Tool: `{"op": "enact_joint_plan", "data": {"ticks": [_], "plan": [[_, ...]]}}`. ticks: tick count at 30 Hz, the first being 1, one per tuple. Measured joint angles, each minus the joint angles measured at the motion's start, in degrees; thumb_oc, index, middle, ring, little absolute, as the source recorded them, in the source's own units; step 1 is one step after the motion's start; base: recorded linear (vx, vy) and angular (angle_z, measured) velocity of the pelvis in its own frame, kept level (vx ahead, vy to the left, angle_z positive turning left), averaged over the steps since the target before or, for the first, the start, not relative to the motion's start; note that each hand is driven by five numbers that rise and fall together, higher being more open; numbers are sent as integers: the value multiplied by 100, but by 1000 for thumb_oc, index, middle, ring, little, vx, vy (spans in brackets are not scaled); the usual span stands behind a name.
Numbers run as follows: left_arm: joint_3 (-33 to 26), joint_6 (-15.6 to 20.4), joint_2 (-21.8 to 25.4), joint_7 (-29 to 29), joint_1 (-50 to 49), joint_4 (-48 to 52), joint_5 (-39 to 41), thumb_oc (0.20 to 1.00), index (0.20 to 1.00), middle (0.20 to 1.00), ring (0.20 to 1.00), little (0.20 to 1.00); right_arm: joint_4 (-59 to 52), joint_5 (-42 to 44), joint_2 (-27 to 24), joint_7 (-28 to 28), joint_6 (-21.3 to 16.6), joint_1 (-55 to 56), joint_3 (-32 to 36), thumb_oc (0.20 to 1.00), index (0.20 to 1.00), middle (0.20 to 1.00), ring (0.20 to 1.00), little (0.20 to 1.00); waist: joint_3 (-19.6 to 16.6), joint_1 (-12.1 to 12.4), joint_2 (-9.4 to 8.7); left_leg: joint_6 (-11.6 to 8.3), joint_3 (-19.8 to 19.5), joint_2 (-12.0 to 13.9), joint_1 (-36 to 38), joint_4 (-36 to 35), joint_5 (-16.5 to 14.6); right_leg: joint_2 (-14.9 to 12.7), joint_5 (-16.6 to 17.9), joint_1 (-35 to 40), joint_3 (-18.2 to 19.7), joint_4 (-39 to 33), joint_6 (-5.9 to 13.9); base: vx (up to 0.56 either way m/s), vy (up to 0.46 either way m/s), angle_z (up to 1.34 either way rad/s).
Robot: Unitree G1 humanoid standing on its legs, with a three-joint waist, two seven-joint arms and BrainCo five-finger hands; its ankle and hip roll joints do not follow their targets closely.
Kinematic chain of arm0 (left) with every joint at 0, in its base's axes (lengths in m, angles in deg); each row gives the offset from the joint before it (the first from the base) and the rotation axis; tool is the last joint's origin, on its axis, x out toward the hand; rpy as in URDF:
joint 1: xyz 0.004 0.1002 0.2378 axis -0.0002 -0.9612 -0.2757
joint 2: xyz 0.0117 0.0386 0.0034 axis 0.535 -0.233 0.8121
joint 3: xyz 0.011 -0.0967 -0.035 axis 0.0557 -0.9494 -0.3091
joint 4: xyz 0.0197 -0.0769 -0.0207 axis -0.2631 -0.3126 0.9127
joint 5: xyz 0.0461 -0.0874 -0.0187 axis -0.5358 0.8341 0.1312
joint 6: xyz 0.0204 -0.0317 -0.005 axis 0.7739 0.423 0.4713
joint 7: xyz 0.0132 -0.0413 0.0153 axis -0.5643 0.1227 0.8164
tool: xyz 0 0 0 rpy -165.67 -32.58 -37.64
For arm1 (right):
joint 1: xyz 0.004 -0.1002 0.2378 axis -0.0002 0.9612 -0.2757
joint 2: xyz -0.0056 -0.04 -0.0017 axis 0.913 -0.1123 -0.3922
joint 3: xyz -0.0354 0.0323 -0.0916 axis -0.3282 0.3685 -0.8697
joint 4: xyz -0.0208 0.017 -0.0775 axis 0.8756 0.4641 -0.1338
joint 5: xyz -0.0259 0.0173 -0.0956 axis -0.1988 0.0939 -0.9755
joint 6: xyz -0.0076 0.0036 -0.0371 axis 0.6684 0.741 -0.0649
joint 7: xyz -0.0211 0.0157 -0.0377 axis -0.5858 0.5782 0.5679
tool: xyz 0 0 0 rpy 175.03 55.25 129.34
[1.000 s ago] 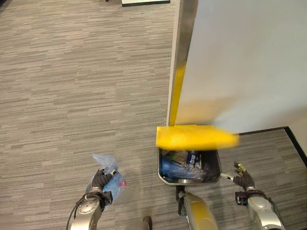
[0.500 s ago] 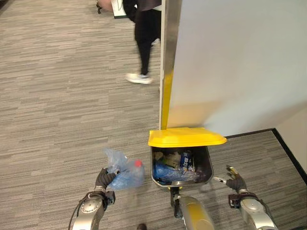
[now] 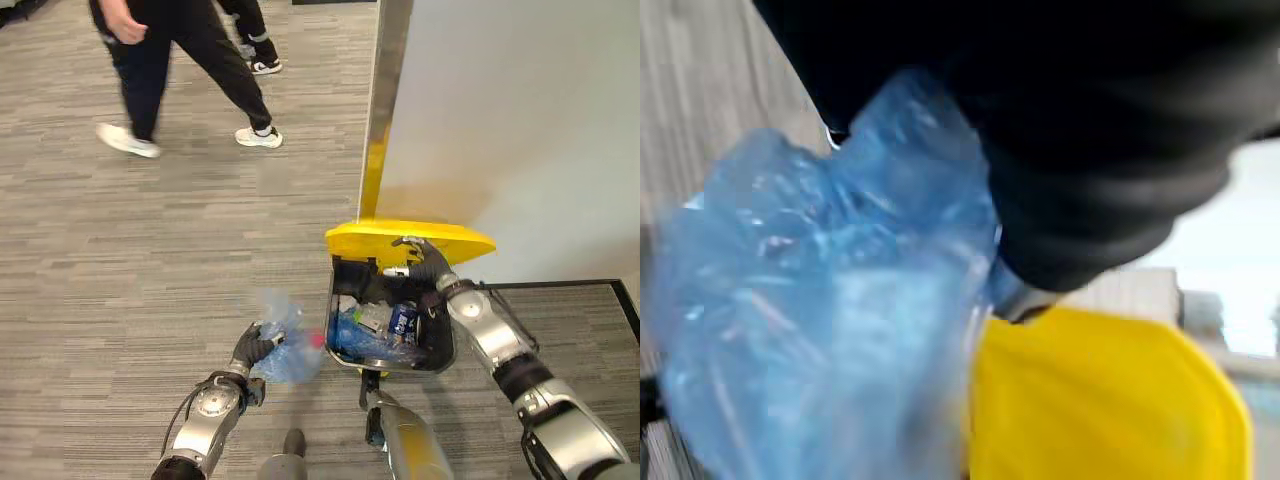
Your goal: Gather garbage on tea table into small bin, then transfer packed bag to large trash can.
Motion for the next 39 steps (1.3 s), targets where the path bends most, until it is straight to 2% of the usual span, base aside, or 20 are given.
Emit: {"op": "enact_joint_plan", "data": {"ticks": [6,9,11,14,15,21,23,24,28,34,35,36,37,39], "plan": [[420,133,48,180,485,395,1,200,200,200,200,200,53,96,-54,77,-9,-26,-16,1000,1000,1000,1000,1000,61,-94,-82,5,13,-21,52,-12,5,-10,2,61,29,-44,3,-7,1,-3],[761,130,44,205,875,459,1,200,200,200,200,200,67,103,-111,91,-12,-28,-15,1000,1000,1000,1000,1000,64,-145,-82,8,30,-23,51,-11,7,-11,59,61,40,-49,77,0,0,0],[1097,125,40,208,1299,549,2,200,200,200,200,200,70,106,-194,98,-18,-33,-43,1000,1000,1000,1000,1000,77,-176,-87,5,42,-46,65,-25,8,-17,160,60,117,-54,34,-4,0,-2],[1140,166,-89,222,1531,812,5,200,200,200,200,200,65,107,-269,118,-25,-51,-66,1000,1000,1000,1000,1000,132,-263,-37,-3,143,-62,109,-39,8,-7,213,59,182,-63,30,-11,1,-10],[1299,209,-82,217,1815,875,8,200,200,200,200,200,100,108,-337,128,-25,-69,-71,1000,1000,1000,1000,1000,181,-309,12,-5,148,-75,109,-43,10,-27,295,60,183,-65,-16,-10,-5,-6],[1312,243,-120,151,2113,785,-1,200,200,200,200,200,106,108,-563,135,-25,-139,-168,1000,1000,1000,1000,1000,365,-380,115,0,174,-112,123,-52,8,-36,394,52,206,-110,-195,-26,-4,-3],[1329,320,-178,112,2309,204,-43,200,200,200,200,200,106,106,-640,138,-19,-259,-194,1000,1000,1000,1000,1000,494,-403,135,1,201,-172,87,-33,8,-73,440,10,228,-105,-259,-49,-25,-7],[1327,266,-166,-17,2469,-359,-128,200,200,200,200,200,105,103,-646,154,-2,-578,-255,1000,1000,1000,1000,1000,575,-436,90,16,312,-246,-77,8,1,-110,423,-188,355,-101,-216,-75,-46,-23],[1598,162,-199,-218,3112,-1453,-494,200,200,200,200,200,122,104,-678,281,9,-1211,-459,1000,1000,1000,1000,1000,987,-585,60,64,329,-365,-237,179,-21,-201,508,-298,412,-105,-187,-43,-23,-5],[1757,44,-486,-551,3953,-2429,-1123,200,200,200,200,200,-282,109,-614,457,-10,-1468,-670,1000,1000,1000,1000,1000,1261,-831,45,86,479,-397,-381,188,-42,-164,551,-492,505,-122,-163,-1,-17,-11],[1750,13,-516,-593,4023,-2571,-1198,366,366,366,366,366,-368,109,-603,459,-14,-1469,-706,1000,1000,1000,1000,1000,1269,-836,49,86,491,-389,-385,178,-42,-162,560,-512,504,-124,-169,-4,-15,-12],[1757,-37,-536,-626,4030,-2585,-1240,878,878,878,878,878,-440,107,-607,460,-21,-1469,-751,1000,1000,1000,1000,1000,1274,-861,52,90,538,-390,-395,170,-46,-142,562,-546,528,-124,-171,2,-17,-17],[1754,-51,-552,-640,4039,-2619,-1242,1000,1000,1000,1000,1000,-460,106,-618,467,-27,-1479,-815,1000,1000,1000,1000,1000,1277,-860,45,90,584,-379,-393,168,-61,-118,578,-560,558,-124,-193,20,-13,-18],[1760,-92,-599,-641,4100,-2804,-1408,1000,1000,1000,1000,1000,-478,100,-624,467,-30,-1483,-924,1000,1000,1000,1000,1000,1278,-892,44,93,611,-343,-377,140,-70,-90,614,-566,569,-125,-244,27,-2,-9]]}}
